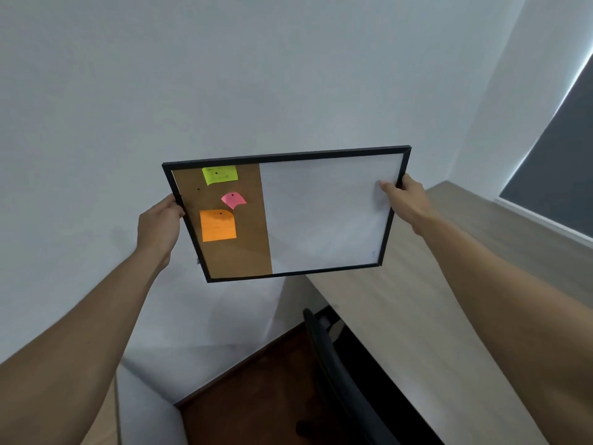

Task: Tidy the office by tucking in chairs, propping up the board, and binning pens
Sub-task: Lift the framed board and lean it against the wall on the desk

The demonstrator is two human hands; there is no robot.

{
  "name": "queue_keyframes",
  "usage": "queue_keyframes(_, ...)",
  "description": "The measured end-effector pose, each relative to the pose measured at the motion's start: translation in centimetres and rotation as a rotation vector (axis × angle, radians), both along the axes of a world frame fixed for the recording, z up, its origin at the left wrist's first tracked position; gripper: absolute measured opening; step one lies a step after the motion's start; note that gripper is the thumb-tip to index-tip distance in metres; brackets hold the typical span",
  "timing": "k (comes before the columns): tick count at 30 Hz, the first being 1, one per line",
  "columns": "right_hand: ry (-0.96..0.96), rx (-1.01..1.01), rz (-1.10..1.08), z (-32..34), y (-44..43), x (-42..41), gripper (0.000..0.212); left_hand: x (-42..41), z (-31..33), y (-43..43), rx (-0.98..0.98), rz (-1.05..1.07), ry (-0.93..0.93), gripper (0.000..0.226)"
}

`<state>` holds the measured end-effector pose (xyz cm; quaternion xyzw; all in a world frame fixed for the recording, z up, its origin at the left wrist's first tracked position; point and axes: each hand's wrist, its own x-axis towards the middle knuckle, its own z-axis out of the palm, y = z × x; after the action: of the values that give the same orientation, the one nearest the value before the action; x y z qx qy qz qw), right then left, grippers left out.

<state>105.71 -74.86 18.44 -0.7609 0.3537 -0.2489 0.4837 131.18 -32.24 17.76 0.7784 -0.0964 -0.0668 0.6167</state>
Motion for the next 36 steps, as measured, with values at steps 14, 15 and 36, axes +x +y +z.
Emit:
queue_keyframes(14,0.056,0.074,-0.033,-6.3,-17.7,8.4,0.045,6.7,-6.8,-16.1,-0.018,-0.014,0.104,0.042)
queue_keyframes(15,0.058,0.074,-0.032,-6.8,-19.0,9.1,0.044,6.9,-7.6,-16.8,-0.011,0.000,0.097,0.035)
queue_keyframes(36,0.084,0.166,0.089,-21.2,-37.6,20.3,0.046,8.0,-20.2,-31.2,0.029,0.298,0.110,0.034)
